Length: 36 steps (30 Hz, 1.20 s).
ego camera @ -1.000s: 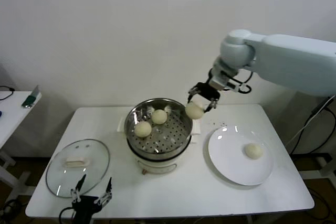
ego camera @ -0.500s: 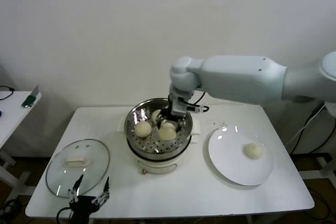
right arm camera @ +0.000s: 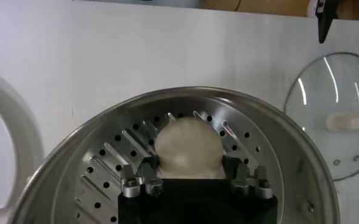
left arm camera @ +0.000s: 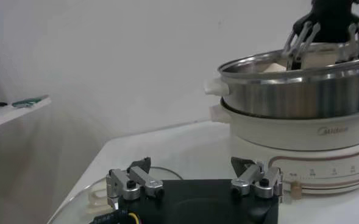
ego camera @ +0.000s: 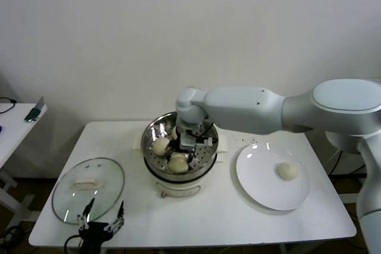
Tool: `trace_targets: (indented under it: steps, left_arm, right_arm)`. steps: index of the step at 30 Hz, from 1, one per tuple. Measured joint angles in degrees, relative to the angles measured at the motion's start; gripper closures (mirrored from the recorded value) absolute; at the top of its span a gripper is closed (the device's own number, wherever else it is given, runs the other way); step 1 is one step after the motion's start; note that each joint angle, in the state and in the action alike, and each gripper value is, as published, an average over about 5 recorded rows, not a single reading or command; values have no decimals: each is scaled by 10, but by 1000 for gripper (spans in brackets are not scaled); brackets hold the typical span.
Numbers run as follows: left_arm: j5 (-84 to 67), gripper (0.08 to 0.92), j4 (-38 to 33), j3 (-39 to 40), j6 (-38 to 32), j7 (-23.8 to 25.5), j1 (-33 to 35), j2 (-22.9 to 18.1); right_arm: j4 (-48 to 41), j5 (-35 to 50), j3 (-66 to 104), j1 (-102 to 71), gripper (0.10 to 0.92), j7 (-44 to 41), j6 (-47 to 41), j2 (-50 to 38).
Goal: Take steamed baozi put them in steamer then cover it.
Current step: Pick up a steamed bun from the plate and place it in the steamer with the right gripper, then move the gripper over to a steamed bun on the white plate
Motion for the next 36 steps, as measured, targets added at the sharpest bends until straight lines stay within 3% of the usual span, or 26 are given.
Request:
trace_targets:
  steps: [5, 17, 25, 36]
  left_arm:
    - [0, 177, -2, 0, -1, -1, 1, -1]
    - [1, 177, -4, 3, -1, 0, 0, -1]
    - [0, 177, 0, 3, 0, 0, -6, 2]
    - [0, 177, 7, 2, 3, 3, -12, 1]
  right_arm:
    - [-6, 7, 0, -1, 219, 1, 0, 1]
    - [-10, 139, -46, 109, 202, -51, -23, -68]
    - [-8, 237, -124, 179, 203, -88, -139, -193]
    - [-7, 244, -128, 123, 203, -80, -294, -355]
